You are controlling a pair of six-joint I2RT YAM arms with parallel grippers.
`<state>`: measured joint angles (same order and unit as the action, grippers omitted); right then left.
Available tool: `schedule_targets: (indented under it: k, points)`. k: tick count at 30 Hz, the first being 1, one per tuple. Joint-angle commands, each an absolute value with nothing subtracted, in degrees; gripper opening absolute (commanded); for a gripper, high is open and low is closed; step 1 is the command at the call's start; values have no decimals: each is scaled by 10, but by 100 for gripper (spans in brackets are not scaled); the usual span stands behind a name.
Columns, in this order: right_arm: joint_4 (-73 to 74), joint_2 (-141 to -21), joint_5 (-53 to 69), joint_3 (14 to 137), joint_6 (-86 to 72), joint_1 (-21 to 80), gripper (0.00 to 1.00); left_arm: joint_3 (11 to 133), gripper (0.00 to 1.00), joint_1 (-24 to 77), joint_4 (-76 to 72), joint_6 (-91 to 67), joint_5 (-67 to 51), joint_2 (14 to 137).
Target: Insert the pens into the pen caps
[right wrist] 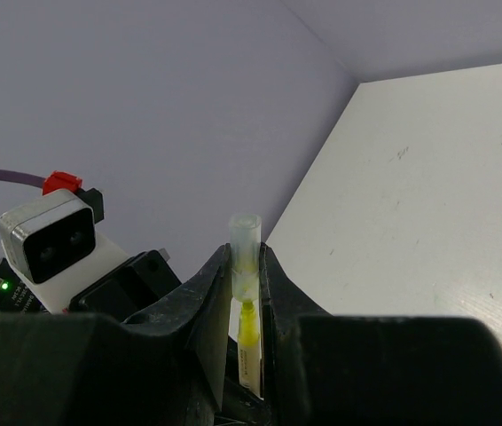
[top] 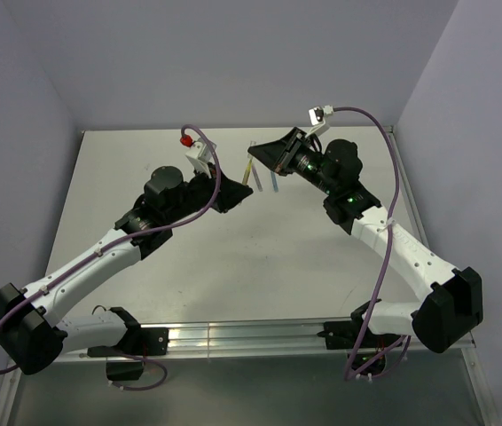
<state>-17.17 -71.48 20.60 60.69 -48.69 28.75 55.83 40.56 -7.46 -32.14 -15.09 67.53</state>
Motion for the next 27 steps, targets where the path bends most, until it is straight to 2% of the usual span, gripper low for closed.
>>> schedule_targets:
  k: [1,27]
  points:
    - [-189,-701,203,625,-475,294,0,555,0,408,-90,-309,-144,662]
    - [-177,-703,192,621,-456,310,0,555,0,407,-83,-300,-130,650]
